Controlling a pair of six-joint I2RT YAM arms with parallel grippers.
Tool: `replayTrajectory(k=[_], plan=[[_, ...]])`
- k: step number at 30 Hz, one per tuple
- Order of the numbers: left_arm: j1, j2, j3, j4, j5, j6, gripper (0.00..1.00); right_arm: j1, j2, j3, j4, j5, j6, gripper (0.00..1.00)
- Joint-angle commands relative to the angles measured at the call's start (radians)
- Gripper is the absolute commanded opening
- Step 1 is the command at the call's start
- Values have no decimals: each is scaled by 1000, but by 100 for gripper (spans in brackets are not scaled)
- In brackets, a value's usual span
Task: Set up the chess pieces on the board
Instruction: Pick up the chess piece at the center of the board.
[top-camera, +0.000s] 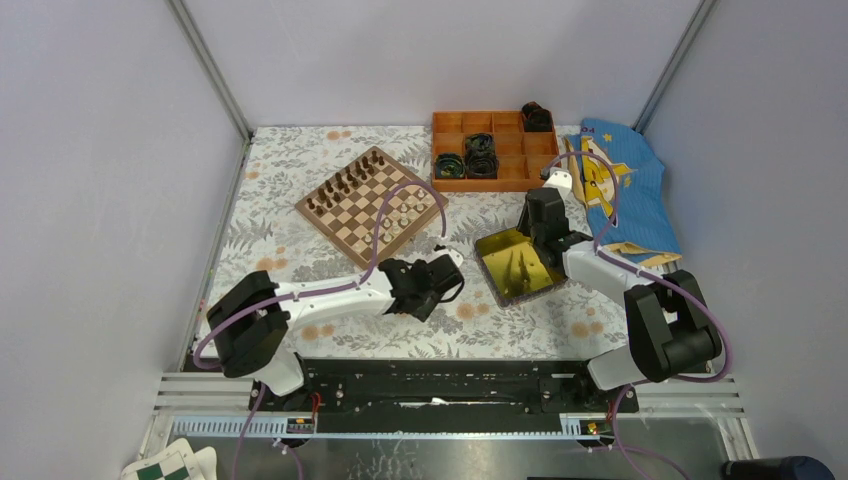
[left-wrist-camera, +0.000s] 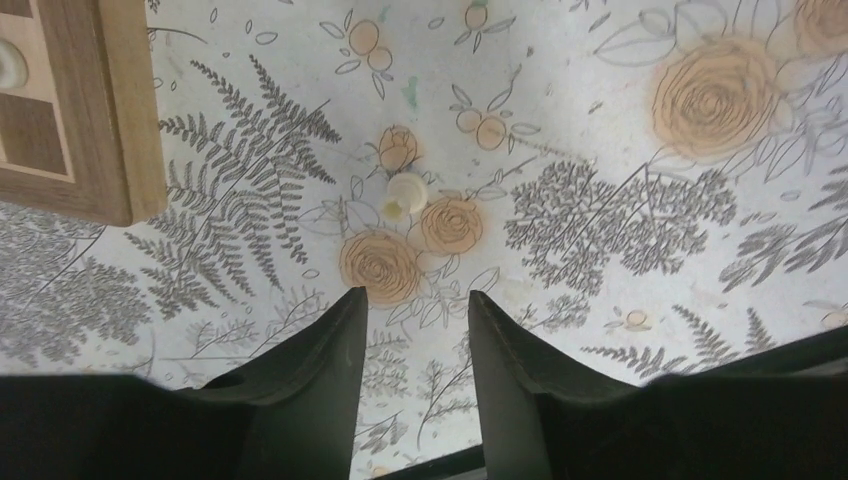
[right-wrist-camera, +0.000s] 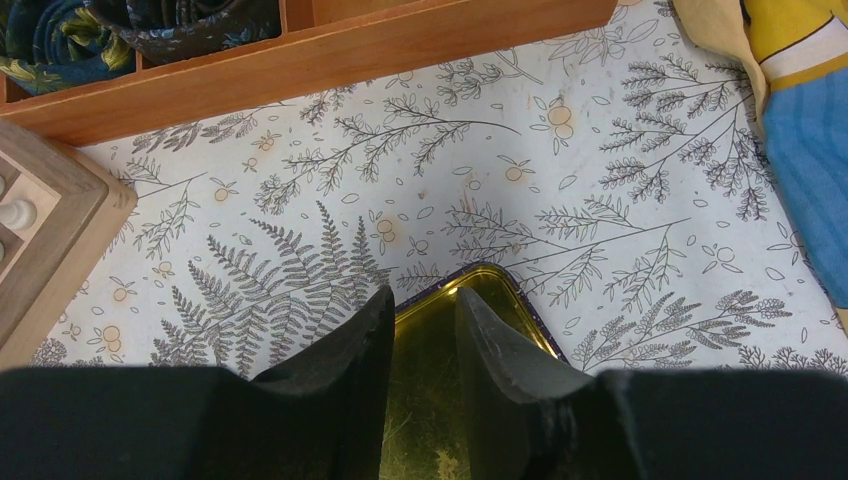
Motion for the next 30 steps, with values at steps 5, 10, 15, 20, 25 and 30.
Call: replayTrajectory(k=[5, 10, 15, 20, 25, 30], plan=[[34, 5, -43, 219, -18, -66, 44, 10, -36, 2, 50, -10, -9, 36], [57, 37, -49, 240, -8, -55, 43, 10, -36, 2, 51, -11, -10, 36], [80, 44, -66, 266, 0, -47, 42, 11, -30, 7, 51, -13, -11, 36], [109, 46, -82, 285, 14, -37, 39, 12, -20, 11, 52, -14, -11, 36], [122, 53, -88, 298, 40, -27, 34, 11, -9, 14, 53, -13, -10, 37], [122, 68, -90, 296, 72, -25, 33, 11, 1, 16, 57, -11, -10, 37]])
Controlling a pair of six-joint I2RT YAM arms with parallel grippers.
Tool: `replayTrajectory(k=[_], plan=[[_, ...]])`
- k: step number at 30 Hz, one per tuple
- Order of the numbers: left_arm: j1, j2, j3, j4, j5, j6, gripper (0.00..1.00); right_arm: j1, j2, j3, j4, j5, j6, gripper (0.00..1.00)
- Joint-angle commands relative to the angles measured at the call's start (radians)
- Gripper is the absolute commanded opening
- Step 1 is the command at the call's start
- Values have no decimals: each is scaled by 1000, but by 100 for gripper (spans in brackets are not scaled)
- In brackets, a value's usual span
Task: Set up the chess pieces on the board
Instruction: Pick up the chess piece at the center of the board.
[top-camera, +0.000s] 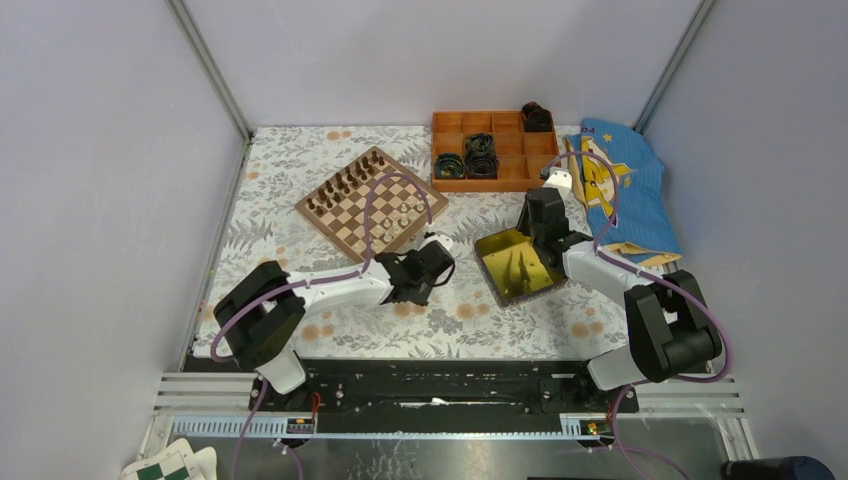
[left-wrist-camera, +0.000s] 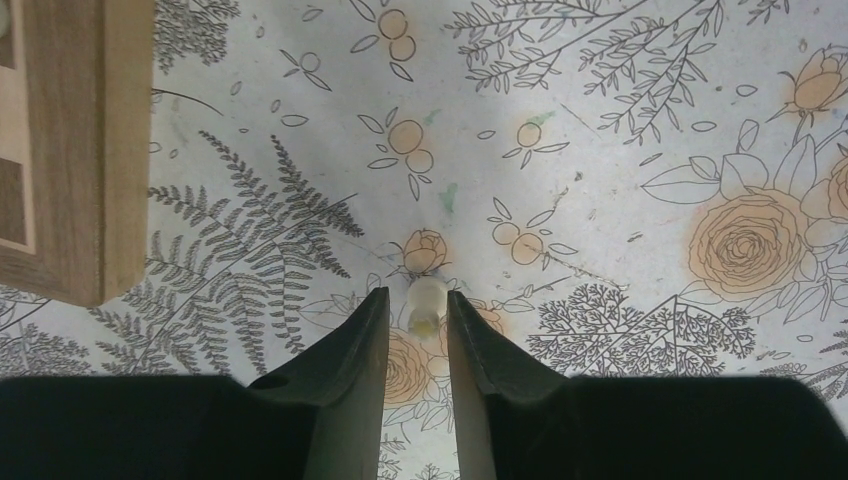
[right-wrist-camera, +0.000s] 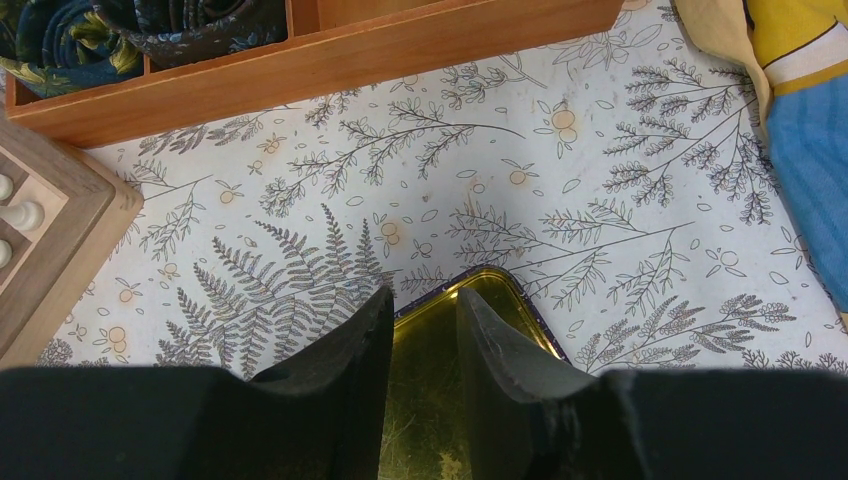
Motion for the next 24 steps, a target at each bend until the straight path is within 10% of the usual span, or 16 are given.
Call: replayTrajectory(k=[1, 24], plan=[[4, 18, -14, 48, 37, 13, 33, 9, 3, 16, 51, -10, -9, 37], [4, -29, -16, 11, 12, -7, 12, 11, 2, 4, 56, -14, -3, 37]])
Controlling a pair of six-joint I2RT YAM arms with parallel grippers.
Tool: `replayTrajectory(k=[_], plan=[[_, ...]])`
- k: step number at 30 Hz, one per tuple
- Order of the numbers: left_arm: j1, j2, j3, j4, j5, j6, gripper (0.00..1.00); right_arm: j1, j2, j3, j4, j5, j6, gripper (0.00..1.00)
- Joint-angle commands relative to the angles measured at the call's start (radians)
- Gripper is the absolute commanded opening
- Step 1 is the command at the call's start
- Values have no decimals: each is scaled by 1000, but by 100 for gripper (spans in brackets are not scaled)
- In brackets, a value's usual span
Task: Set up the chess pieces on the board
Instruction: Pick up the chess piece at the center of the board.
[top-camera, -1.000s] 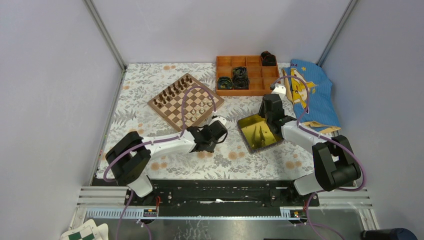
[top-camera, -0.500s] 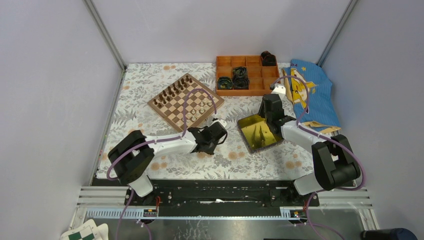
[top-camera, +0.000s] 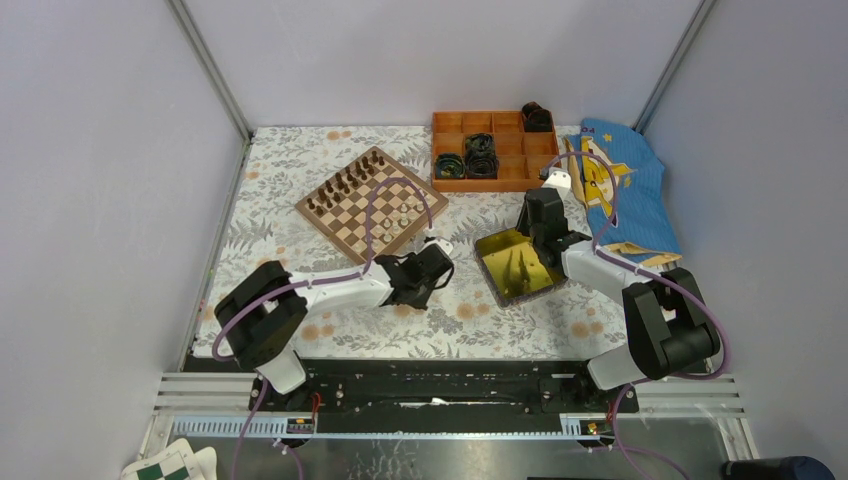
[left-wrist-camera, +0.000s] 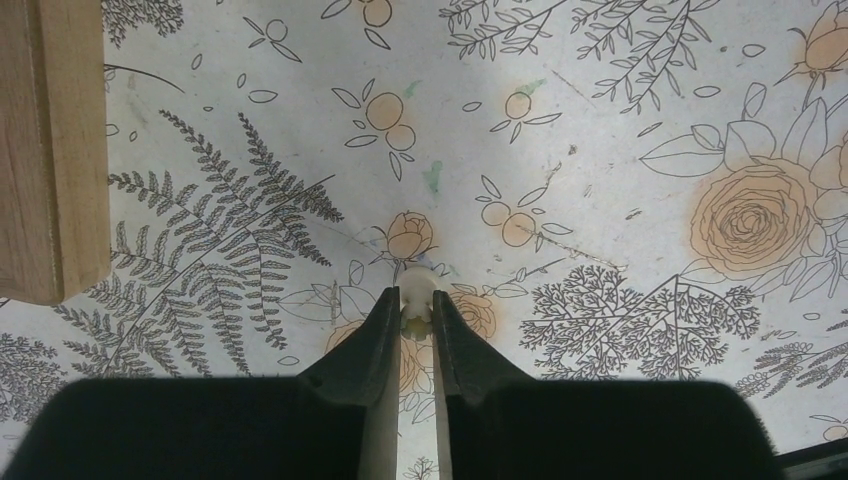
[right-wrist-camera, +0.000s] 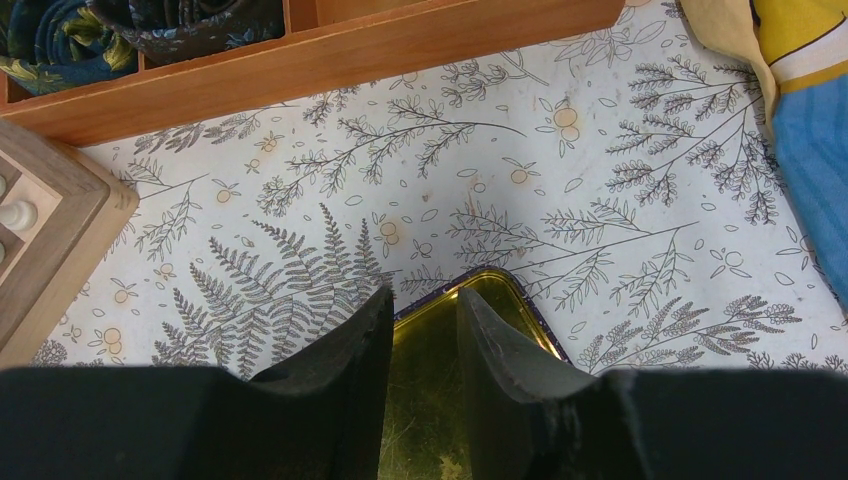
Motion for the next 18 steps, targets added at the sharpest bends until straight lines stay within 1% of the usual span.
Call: replayTrajectory(k=[1, 7, 11, 15, 18], plan=[[4, -46, 11, -6, -46, -8, 10, 11, -12, 3, 47, -15, -3, 37], [11, -108, 46, -91, -152, -40, 0, 13, -14, 7, 46, -20, -4, 37], [59, -145, 63, -127, -185, -58, 0, 15, -18, 5, 49, -28, -1, 37], [141, -188, 51, -116, -182, -79, 0, 18, -29, 1, 51, -35, 0, 37], [202, -209, 49, -108, -182, -94, 0, 19, -35, 1, 48, -41, 1, 39]])
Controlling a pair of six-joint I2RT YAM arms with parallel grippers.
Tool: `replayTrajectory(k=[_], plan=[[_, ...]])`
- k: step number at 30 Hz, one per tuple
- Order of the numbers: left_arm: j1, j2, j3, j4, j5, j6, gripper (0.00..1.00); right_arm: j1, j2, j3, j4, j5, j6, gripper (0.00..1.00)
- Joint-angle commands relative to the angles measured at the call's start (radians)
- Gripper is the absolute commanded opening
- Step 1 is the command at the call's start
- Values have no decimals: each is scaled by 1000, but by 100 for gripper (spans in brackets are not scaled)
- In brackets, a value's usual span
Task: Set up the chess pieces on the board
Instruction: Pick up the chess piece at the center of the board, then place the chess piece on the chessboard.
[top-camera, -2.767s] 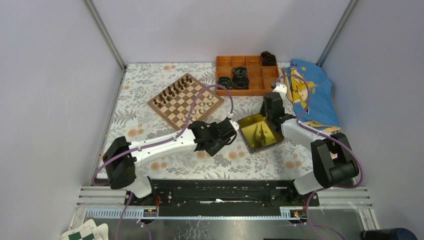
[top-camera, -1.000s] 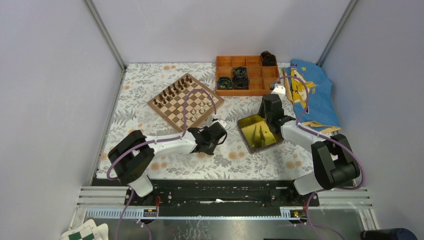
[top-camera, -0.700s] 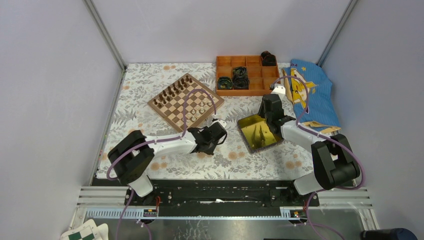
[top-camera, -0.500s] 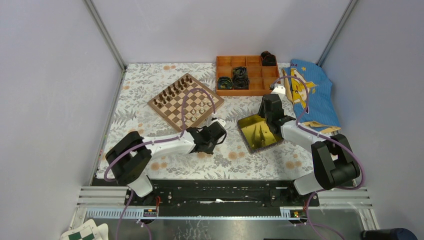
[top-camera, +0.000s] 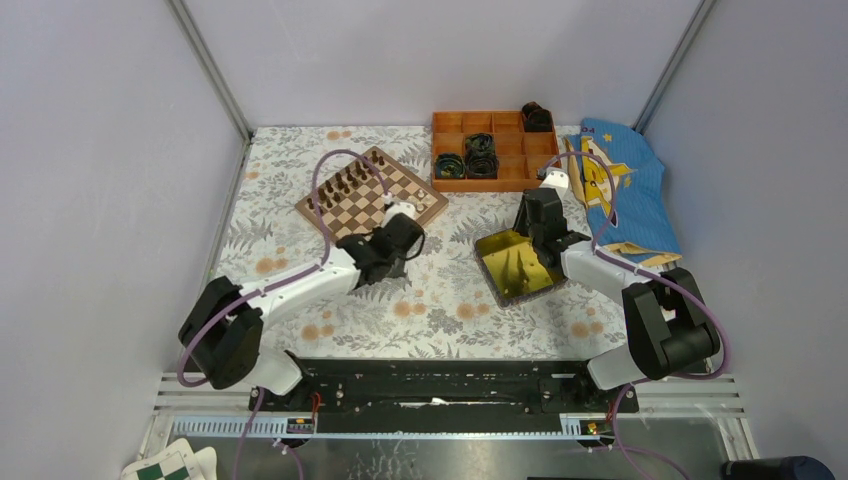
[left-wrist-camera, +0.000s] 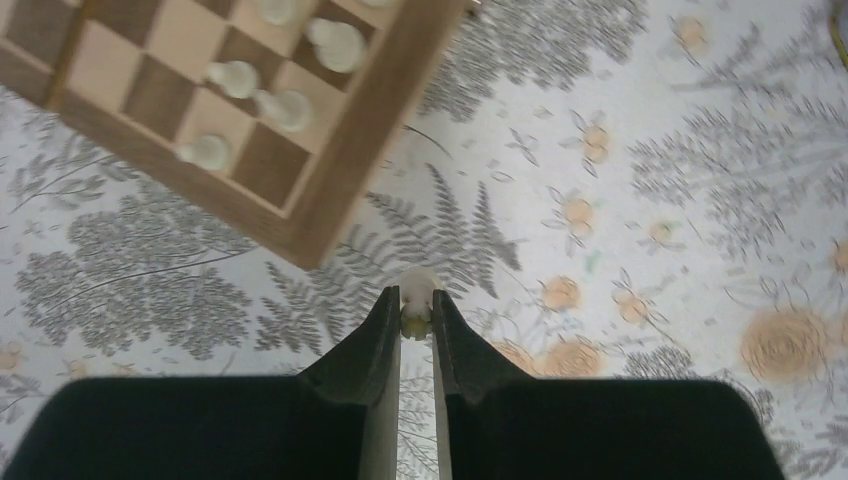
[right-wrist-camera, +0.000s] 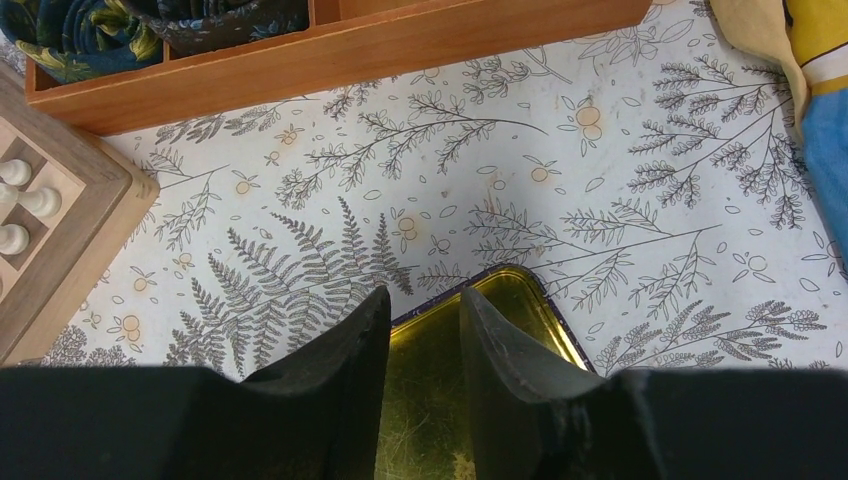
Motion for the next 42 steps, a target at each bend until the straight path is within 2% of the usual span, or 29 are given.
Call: replayTrajectory(k=[1, 4, 10, 27, 42], plan=[[91, -41, 11, -5, -44, -47, 0, 12, -37, 1, 40, -17, 0, 40], [149, -42, 8, 5, -38, -65, 0, 12, -41, 1, 37, -22, 2, 49], [229, -21, -4, 45, 7, -74, 0, 13, -43, 0, 39, -31, 5, 59], [333, 96, 9, 130, 78, -80, 0, 14, -39, -2, 50, -43, 7, 59], [346, 135, 13, 142, 112, -77, 0, 13, -23, 3, 53, -42, 6, 59]])
